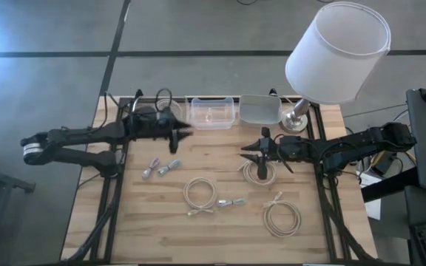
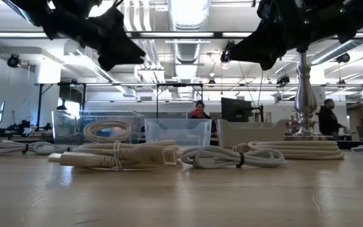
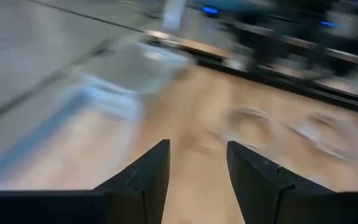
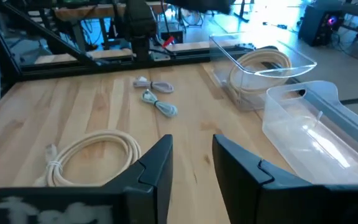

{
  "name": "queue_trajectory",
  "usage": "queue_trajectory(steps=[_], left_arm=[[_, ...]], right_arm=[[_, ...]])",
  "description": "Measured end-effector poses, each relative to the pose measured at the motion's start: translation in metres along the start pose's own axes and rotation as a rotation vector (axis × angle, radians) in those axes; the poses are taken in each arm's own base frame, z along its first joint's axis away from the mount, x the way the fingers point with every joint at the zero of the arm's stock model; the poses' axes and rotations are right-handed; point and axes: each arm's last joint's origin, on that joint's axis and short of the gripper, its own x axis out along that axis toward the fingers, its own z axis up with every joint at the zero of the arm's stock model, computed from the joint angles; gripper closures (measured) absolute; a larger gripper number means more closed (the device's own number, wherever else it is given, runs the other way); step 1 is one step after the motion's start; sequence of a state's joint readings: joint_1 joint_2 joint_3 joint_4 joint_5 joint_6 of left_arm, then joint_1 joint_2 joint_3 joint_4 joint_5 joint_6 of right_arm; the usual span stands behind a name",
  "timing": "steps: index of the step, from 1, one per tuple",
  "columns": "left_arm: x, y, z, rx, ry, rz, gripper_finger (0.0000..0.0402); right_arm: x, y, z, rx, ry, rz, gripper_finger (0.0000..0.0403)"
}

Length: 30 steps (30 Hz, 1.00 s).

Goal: Pick & Place USB Port
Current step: Put the brown HDMI cable into the left transparent bin

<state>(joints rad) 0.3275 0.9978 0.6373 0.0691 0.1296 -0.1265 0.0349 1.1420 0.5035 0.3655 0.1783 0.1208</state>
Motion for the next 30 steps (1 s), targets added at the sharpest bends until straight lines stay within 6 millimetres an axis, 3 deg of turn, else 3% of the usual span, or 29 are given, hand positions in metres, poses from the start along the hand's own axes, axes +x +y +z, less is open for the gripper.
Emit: queue_trajectory(steps=[9,13,21,30], left_arm=[[0.013,-0.061,-0.025,0.146,0.137,-0.282,0.0239],[0.022,-0.078,-0.038,0.181,0.194,-0.305,0.0239],[0.052,-0.087,-0.078,0.21,0.381,-0.251,0.0238],[0.086,-0.088,-0.107,0.24,0.518,-0.177,0.0238]], right_arm=[[0.012,0.005,0.008,0.001,-0.003,0.049,0.0246],[0.023,0.007,0.007,-0.03,0.025,0.047,0.0231],[0.046,0.011,0.011,-0.062,0.071,0.043,0.0218],[0.054,0.014,0.019,-0.078,0.164,0.034,0.0218]])
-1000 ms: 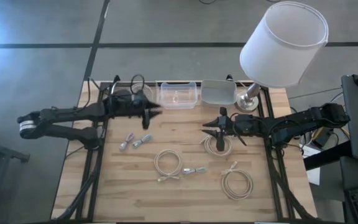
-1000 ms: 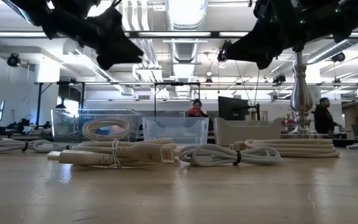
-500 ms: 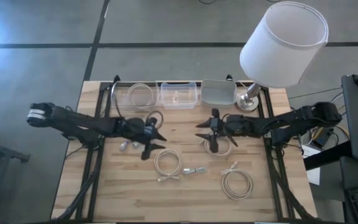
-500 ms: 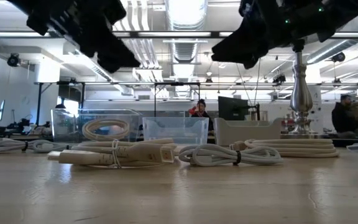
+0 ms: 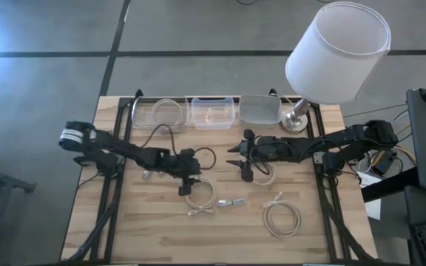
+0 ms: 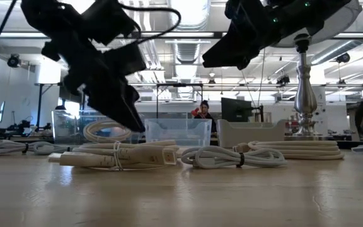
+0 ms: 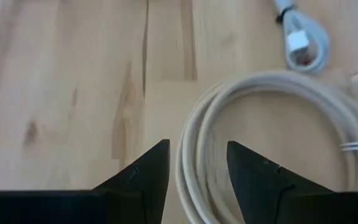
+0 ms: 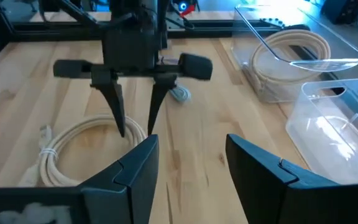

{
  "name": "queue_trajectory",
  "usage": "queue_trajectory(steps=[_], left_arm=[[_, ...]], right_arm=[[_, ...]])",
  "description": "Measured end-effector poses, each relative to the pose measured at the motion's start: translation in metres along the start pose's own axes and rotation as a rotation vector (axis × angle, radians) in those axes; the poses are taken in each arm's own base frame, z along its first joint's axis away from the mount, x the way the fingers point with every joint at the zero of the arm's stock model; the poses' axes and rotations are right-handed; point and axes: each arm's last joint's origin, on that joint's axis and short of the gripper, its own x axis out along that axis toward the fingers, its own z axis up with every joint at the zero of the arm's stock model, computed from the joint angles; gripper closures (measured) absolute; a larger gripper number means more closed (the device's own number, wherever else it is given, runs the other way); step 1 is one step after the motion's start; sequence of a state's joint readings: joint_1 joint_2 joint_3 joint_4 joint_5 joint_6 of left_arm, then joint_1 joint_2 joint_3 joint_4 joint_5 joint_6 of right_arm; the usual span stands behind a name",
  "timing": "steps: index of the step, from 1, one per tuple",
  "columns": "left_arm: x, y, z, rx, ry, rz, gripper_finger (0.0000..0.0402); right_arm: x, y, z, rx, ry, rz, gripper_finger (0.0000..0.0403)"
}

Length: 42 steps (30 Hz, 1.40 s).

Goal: Pick & Place USB Port
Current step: Put the brown HDMI cable into the left transparent bin

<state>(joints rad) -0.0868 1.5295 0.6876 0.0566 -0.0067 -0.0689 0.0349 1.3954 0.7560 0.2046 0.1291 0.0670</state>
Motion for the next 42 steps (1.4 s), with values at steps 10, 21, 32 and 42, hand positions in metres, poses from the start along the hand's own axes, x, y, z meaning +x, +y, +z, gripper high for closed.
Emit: queue_trajectory(steps=[10,21,32,42], left_arm=[[0.028,0.001,-0.016,-0.018,0.105,0.015,0.0238],[0.027,0.001,-0.014,-0.032,0.089,0.026,0.0345],[-0.01,0.003,0.008,-0.042,-0.057,0.139,0.037],[-0.079,0.012,0.028,0.095,-0.212,0.498,0.0367]], right_arm=[[0.0,0.0,-0.001,-0.003,0.02,-0.002,0.0218],[0.0,0.0,-0.002,-0.003,0.027,-0.003,0.0218],[0.0,0.0,-0.002,0.0,0.028,-0.003,0.0218],[0.0,0.0,-0.004,0.011,0.043,-0.004,0.0218]])
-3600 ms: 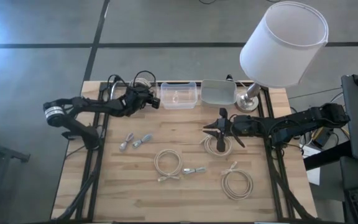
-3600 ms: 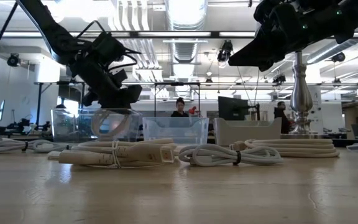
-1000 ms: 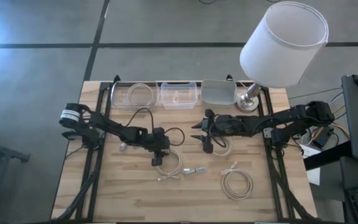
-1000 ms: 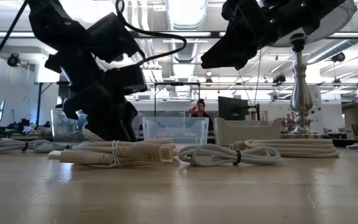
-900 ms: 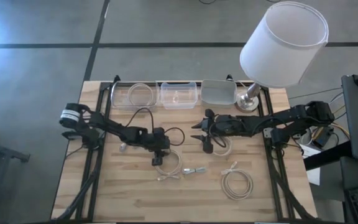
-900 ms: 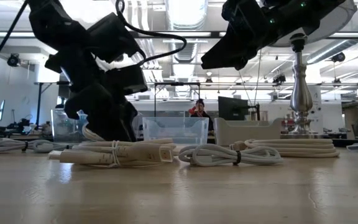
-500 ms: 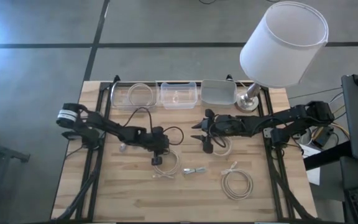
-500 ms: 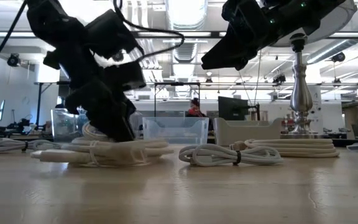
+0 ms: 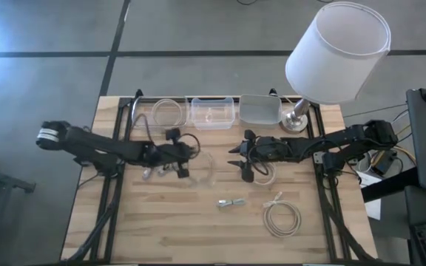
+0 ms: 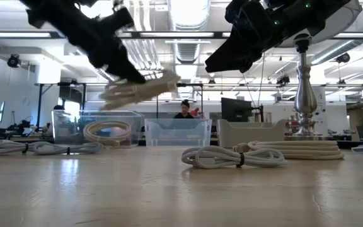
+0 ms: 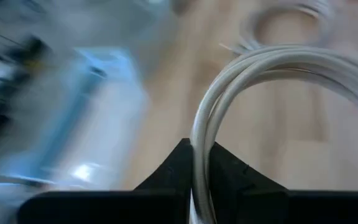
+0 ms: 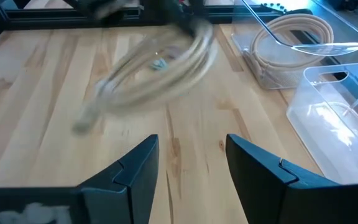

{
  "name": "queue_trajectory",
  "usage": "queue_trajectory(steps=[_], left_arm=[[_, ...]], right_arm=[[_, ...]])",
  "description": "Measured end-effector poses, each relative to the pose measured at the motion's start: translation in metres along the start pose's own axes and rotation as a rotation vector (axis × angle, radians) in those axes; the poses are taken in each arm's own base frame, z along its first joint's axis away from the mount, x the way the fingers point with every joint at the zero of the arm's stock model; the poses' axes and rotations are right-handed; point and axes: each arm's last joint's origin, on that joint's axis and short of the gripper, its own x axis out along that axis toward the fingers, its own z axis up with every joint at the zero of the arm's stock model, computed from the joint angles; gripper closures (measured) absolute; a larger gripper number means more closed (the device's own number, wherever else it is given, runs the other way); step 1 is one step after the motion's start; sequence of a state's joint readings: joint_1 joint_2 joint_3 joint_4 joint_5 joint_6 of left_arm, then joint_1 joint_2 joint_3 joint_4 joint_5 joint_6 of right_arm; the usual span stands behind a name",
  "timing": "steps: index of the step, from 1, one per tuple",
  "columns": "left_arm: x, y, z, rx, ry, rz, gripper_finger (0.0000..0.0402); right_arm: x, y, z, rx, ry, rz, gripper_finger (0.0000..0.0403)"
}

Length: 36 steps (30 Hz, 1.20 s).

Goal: Pick & Place USB Port
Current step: Put the brown HDMI cable into the left transparent bin

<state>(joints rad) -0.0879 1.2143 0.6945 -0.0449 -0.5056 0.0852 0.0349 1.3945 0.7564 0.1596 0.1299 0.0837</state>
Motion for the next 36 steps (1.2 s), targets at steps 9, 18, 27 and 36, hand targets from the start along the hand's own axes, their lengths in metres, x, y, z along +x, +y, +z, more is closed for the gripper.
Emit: queue_trajectory(steps=[9,18,27,36], left_arm=[[-0.024,0.044,0.01,0.088,-0.018,0.378,0.0366],[-0.027,0.102,0.001,0.007,0.069,0.636,0.0365],[-0.025,0.15,-0.024,0.017,0.261,0.794,0.0365],[-0.028,0.178,-0.056,-0.062,0.41,0.777,0.0365]], right_arm=[[0.0,0.0,0.0,-0.002,0.0,0.0,0.0218],[0.0,0.0,0.0,-0.013,0.0,0.0,0.0218],[0.0,0.0,0.0,-0.015,0.0,0.0,0.0218],[0.0,0.0,-0.001,-0.014,0.009,-0.001,0.0218]])
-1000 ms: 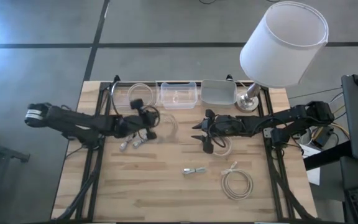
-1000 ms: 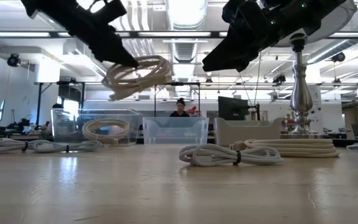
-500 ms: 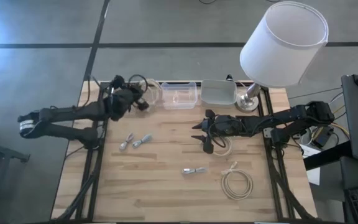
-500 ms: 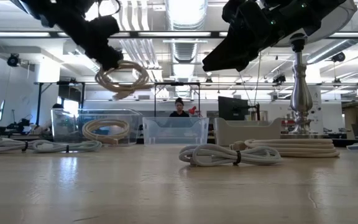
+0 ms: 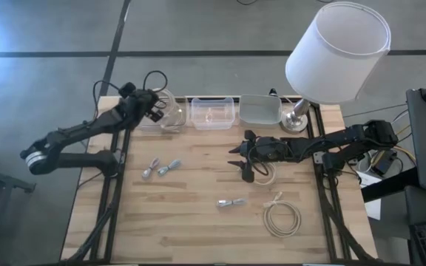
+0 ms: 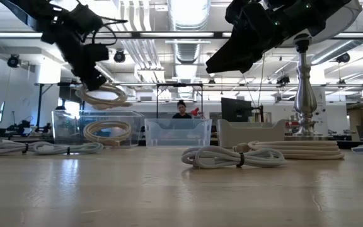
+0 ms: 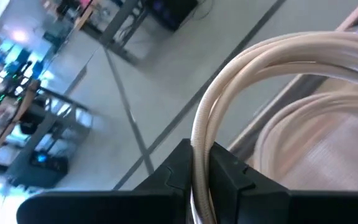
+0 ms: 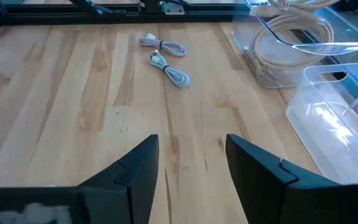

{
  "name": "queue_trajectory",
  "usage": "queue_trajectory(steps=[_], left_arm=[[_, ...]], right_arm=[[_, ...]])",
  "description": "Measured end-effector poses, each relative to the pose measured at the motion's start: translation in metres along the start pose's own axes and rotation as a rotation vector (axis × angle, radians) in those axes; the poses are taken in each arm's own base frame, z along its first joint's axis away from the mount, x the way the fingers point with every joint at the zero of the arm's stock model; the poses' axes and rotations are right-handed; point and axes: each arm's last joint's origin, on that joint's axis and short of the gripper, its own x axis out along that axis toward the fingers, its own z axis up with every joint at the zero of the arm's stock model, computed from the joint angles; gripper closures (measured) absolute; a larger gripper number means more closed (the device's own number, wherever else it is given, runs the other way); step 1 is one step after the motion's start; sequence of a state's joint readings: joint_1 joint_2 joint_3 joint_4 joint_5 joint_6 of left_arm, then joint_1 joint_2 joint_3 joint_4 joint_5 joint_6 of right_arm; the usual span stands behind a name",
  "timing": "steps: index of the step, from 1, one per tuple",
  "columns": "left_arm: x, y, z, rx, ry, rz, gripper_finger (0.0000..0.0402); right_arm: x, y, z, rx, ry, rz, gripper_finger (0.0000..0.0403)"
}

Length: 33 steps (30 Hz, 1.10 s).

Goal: Pick & Place USB Port
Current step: Put the brown HDMI cable into the left transparent bin

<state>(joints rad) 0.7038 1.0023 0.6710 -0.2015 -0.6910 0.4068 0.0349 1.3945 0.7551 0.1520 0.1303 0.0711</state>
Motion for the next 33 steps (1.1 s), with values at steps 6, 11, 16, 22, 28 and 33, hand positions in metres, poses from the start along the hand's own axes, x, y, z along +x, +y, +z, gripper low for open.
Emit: queue_trajectory(steps=[6,11,16,22,28,33], left_arm=[[0.012,0.013,-0.01,0.018,0.067,0.062,0.0365],[0.014,0.016,-0.012,0.0,0.07,0.072,0.0366],[0.015,0.015,-0.009,0.008,0.016,0.033,0.0366],[0.016,0.006,-0.013,0.124,-0.034,-0.184,0.0366],[0.016,0.0,-0.023,0.23,0.059,-0.239,0.0365],[0.021,-0.004,-0.026,0.195,0.104,-0.259,0.0365]], right_arm=[[0.0,0.0,0.0,0.0,0.001,0.0,0.0218],[0.0,0.0,-0.001,-0.004,0.002,0.0,0.0218],[0.0,0.0,0.0,-0.004,0.001,0.0,0.0218],[0.0,0.0,-0.001,-0.004,0.001,0.0,0.0218],[0.0,0.0,-0.001,-0.004,0.002,0.0,0.0218],[0.0,0.0,-0.001,-0.004,0.004,0.0,0.0218]])
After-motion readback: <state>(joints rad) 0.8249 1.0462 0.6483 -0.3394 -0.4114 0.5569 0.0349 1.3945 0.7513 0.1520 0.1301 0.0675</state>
